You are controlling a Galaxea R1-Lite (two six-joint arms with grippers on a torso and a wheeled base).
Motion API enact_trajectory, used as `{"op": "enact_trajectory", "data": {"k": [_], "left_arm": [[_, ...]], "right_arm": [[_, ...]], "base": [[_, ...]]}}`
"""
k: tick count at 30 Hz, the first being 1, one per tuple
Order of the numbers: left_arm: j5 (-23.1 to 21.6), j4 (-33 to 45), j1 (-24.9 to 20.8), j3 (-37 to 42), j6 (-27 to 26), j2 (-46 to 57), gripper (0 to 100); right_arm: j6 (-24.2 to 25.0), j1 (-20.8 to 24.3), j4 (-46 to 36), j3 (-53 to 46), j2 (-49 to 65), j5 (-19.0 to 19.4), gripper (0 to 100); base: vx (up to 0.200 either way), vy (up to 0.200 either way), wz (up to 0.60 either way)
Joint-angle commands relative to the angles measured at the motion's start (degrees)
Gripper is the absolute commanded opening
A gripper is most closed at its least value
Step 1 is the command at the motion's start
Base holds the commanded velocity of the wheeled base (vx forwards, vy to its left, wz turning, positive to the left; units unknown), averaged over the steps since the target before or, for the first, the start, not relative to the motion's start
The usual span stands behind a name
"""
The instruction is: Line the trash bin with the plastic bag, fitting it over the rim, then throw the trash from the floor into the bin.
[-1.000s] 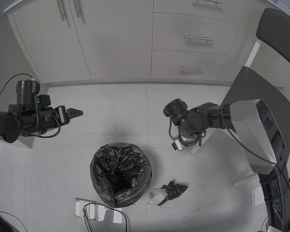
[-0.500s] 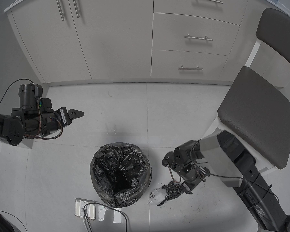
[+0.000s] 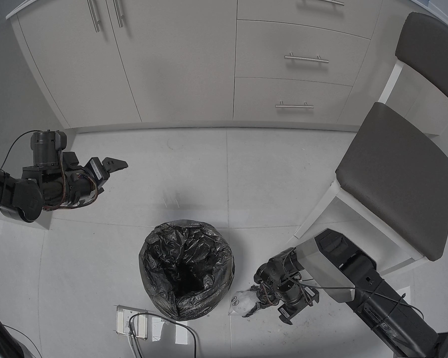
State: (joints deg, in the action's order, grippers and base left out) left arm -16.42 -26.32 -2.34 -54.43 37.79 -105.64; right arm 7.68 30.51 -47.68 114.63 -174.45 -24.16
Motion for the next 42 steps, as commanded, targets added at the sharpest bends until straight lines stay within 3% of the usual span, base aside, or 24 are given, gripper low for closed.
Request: {"op": "enact_trajectory", "data": {"k": [1,6,11,12,20,29,35,42], "left_arm": [[-2.21,-0.75,3.31,-2.96,6.33,-2.02,100],[-2.48,-0.05,2.6,-2.43,7.3,-2.11,100],[-3.27,0.13,-0.47,-2.87,6.77,-3.69,100],[-3.27,0.04,-0.91,-2.96,6.77,-3.96,100],[-3.09,2.15,-10.93,-3.66,6.33,-8.88,100],[-2.83,9.71,-13.57,-5.69,1.06,-9.58,100],[2.09,16.92,-15.33,-14.39,0.79,-10.46,100],[2.62,17.88,-16.2,-16.15,1.14,-10.55,100]], "right_arm": [[0.49,-0.63,6.11,-0.04,0.78,6.67,100],[1.72,-2.12,7.6,-0.04,2.36,10.45,100],[6.73,-3.71,6.9,-0.04,4.03,21.88,100],[6.91,-3.79,6.9,-0.04,3.94,22.58,100],[12.8,-3.62,10.85,-0.04,-0.28,30.14,100],[13.68,-2.21,17.71,-0.04,-3.17,31.46,100],[13.68,-2.65,23.07,-0.04,-3.17,31.28,100],[13.68,-2.74,30.28,-0.04,-2.39,30.31,100]], "base": [[0.0,0.0,0.0],[0.0,0.0,0.0],[0.0,0.0,0.0],[0.0,0.0,0.0],[0.0,0.0,0.0],[0.0,0.0,0.0],[0.0,0.0,0.0],[0.0,0.0,0.0]]}}
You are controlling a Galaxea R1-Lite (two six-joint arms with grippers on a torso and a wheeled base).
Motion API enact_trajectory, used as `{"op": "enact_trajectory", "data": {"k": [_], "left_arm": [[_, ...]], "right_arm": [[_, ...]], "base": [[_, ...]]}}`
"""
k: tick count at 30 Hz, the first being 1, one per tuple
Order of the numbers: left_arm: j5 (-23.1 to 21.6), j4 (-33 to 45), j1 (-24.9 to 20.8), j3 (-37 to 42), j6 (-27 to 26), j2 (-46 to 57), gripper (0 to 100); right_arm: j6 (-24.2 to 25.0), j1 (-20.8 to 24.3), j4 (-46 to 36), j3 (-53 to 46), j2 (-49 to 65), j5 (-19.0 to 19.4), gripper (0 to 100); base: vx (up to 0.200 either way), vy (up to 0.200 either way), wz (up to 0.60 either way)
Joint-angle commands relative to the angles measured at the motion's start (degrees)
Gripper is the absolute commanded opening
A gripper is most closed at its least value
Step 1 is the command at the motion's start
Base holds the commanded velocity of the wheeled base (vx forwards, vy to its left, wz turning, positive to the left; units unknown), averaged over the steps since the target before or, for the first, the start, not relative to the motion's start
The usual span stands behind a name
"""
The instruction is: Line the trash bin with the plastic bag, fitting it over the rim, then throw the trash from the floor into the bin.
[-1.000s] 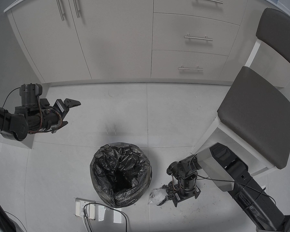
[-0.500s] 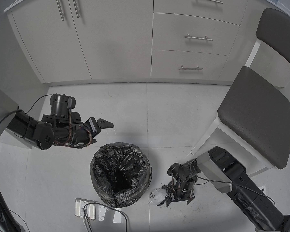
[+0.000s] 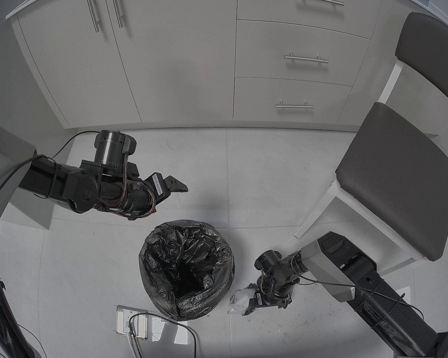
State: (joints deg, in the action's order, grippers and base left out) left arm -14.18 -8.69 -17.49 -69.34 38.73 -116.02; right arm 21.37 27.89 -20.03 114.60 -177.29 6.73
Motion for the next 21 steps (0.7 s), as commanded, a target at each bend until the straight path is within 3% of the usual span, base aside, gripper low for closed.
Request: {"op": "enact_trajectory", "data": {"k": [1,16,21], "left_arm": [[0.47,0.25,-1.23,-1.24,0.21,-0.09,100],[2.49,0.43,-1.58,1.49,0.47,3.34,100],[2.49,0.08,-1.58,3.42,0.47,4.4,100]], "right_arm": [[-0.01,-0.12,3.33,-0.01,0.8,-1.02,100],[-0.63,0.06,4.82,-0.01,2.03,-2.69,100],[-1.86,-0.21,9.66,-0.01,-0.33,-2.69,100]], "base": [[0.0,0.0,0.0],[0.0,0.0,0.0],[0.0,0.0,0.0]]}}
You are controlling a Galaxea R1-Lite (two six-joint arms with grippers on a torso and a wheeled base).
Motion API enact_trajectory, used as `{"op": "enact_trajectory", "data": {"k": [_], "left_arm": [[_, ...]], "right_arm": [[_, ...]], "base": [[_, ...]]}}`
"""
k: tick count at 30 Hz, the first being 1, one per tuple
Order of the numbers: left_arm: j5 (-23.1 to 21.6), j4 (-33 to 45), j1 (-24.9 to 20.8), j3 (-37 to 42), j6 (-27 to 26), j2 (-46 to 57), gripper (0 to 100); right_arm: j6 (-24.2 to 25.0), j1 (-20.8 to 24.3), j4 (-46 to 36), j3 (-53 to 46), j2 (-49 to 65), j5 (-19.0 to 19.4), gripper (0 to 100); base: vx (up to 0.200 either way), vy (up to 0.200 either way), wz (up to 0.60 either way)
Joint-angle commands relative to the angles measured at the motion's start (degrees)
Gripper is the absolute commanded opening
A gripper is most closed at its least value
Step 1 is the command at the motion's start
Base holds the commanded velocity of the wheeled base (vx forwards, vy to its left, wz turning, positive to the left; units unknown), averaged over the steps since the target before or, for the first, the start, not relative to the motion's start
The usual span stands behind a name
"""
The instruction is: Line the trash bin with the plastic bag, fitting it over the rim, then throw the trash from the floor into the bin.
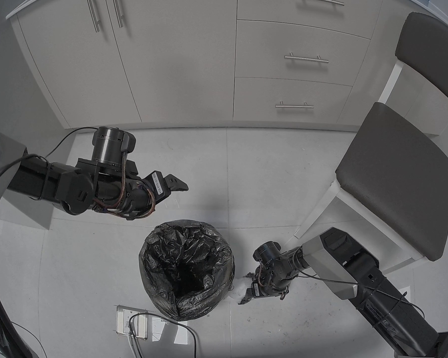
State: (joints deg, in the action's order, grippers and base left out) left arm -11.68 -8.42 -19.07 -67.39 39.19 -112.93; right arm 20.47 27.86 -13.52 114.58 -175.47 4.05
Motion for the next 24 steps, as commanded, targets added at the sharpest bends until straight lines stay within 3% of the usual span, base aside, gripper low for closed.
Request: {"op": "enact_trajectory", "data": {"k": [1,7,8,24], "left_arm": [[-0.01,-0.19,-0.01,1.74,0.01,1.49,100],[-0.01,-0.28,-0.27,2.7,-0.08,2.1,100],[-0.01,-0.37,-0.53,3.14,-0.08,2.37,100],[1.04,-0.63,-0.97,5.95,-0.61,4.48,100]], "right_arm": [[-1.66,-0.17,3.94,0.01,-2.15,0.0,100],[-3.59,-0.26,4.99,0.01,-2.15,-0.88,100],[-3.59,-0.17,5.17,0.01,-2.15,-1.06,0],[-3.68,-0.17,5.87,0.01,-1.98,-2.64,0]], "base": [[0.0,0.0,0.0],[0.0,0.0,0.0],[0.0,0.0,0.0],[0.0,0.0,0.0]]}}
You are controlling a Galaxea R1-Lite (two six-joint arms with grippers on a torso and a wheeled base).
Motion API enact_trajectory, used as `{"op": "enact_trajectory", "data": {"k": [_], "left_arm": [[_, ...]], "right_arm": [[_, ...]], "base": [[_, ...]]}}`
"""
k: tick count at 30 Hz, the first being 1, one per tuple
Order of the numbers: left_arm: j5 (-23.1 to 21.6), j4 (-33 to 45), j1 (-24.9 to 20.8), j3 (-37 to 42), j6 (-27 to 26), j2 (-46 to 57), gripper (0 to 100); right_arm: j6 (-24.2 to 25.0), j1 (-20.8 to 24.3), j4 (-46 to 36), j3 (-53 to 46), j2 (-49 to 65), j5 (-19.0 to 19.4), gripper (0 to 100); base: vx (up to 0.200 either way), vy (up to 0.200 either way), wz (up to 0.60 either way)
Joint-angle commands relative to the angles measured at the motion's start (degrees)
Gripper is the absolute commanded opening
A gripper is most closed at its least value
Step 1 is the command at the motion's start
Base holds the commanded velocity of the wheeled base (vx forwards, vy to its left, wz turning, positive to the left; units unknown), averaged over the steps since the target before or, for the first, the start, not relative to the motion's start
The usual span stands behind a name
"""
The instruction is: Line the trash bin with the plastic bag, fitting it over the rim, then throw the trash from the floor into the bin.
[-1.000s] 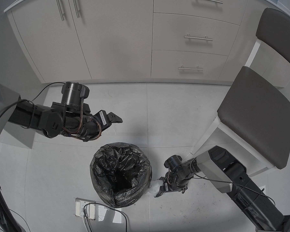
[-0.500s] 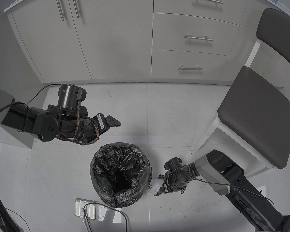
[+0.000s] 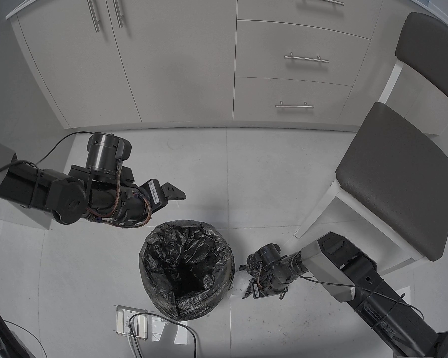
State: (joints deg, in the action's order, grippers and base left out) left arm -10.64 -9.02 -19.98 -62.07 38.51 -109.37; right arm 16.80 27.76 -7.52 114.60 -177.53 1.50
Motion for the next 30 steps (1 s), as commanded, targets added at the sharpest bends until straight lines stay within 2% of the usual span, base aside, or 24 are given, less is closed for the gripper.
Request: {"op": "enact_trajectory", "data": {"k": [1,4,8,11,12,22,30], "left_arm": [[0.01,-0.03,-0.06,0.73,0.07,1.09,100],[0.01,-0.12,0.03,0.99,-0.1,1.36,100],[0.01,-0.03,-0.06,1.17,0.07,1.62,100],[0.1,-0.12,-0.15,1.61,0.07,2.06,100],[0.1,-0.03,-0.15,1.61,0.25,2.06,100],[1.33,-0.03,-0.59,1.78,0.51,2.15,100],[1.33,-0.03,-0.67,1.78,0.51,2.06,100]], "right_arm": [[-0.01,-0.07,-0.12,-0.01,0.17,-0.01,0],[-0.01,0.02,-0.21,-0.01,0.26,-0.18,0],[0.25,0.37,-2.06,-0.01,3.16,-2.99,0],[0.52,0.37,-3.29,-0.01,4.91,-3.08,0],[0.52,0.37,-3.29,-0.01,5.44,-2.99,100],[0.6,0.45,-2.32,-0.01,11.15,-3.78,100],[-2.74,0.54,2.69,-0.01,10.1,-5.63,100]], "base": [[0.0,0.0,0.0],[0.0,0.0,0.0],[0.0,0.0,0.0],[0.0,0.0,0.0],[0.0,0.0,0.0],[0.0,0.0,0.0],[0.0,0.0,0.0]]}}
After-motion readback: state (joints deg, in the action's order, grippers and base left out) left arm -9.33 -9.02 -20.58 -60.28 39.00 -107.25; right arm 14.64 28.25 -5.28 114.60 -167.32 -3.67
